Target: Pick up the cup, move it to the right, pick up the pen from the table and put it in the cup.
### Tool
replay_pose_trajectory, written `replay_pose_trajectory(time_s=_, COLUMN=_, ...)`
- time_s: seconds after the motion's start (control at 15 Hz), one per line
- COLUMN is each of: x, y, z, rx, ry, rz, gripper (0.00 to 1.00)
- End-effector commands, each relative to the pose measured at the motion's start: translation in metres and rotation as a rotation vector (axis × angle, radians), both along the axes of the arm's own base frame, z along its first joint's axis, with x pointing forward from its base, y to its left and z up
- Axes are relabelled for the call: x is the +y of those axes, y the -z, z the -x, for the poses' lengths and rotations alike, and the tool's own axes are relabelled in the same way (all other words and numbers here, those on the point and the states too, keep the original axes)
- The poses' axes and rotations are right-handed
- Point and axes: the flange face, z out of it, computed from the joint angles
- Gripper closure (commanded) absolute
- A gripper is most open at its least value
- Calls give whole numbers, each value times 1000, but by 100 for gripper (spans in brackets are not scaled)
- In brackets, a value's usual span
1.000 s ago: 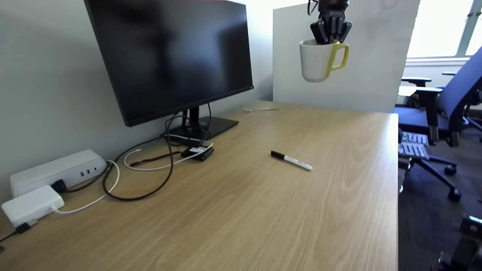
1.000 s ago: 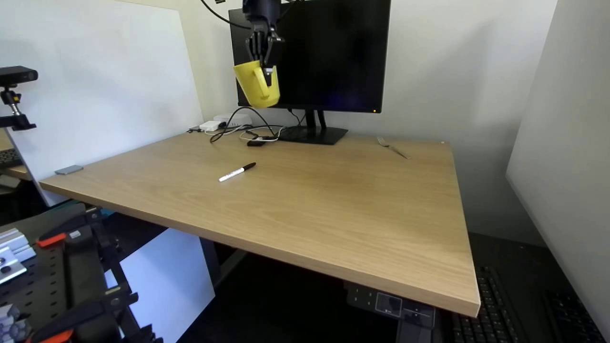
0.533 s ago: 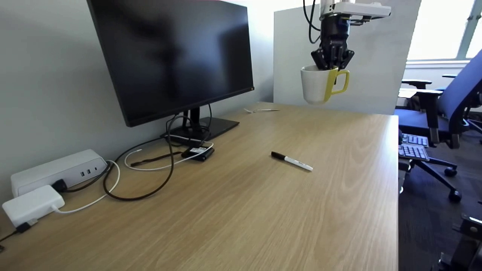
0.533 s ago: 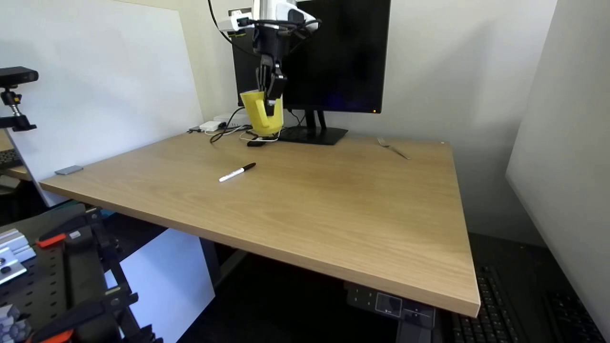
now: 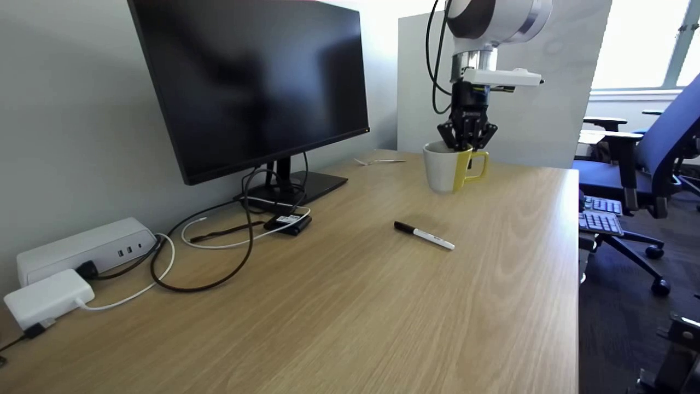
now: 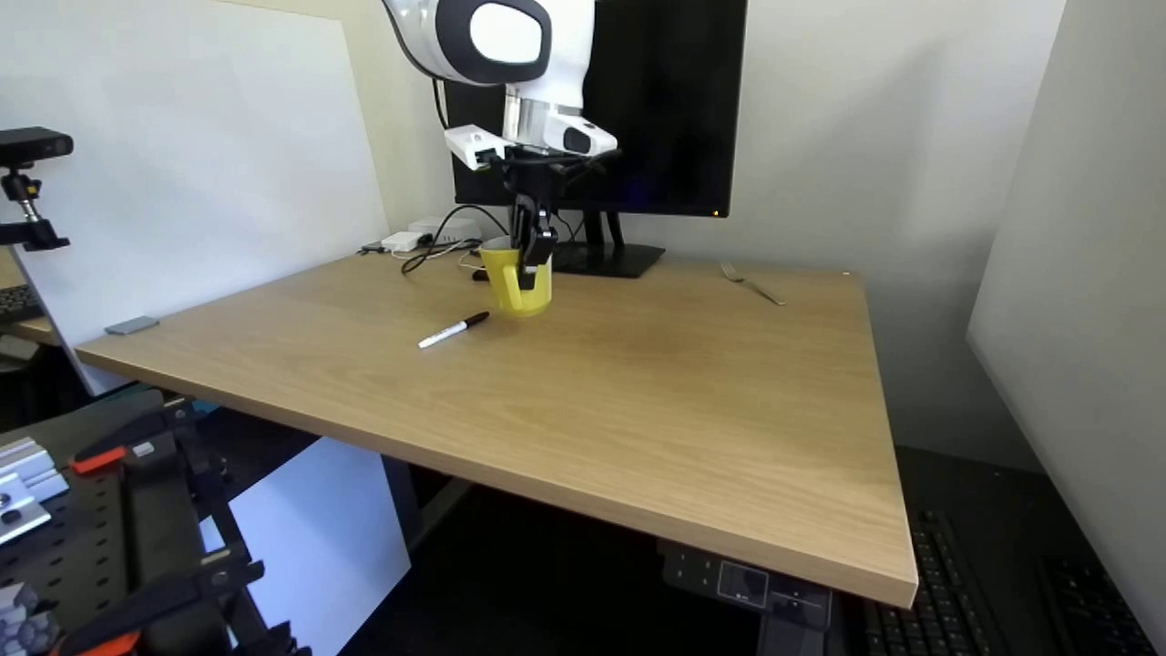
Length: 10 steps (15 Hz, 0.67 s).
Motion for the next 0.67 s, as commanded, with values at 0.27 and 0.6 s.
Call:
replay_pose_trajectory(time_s=0.27, x=-5, y=25, z=-11, rx=-18, ry=52, rz=-25, gripper=97)
replay_pose_trajectory(time_s=0.6, x=-14, y=39, z=-7, rx=-17, ry=81, rz=-34, gripper=97)
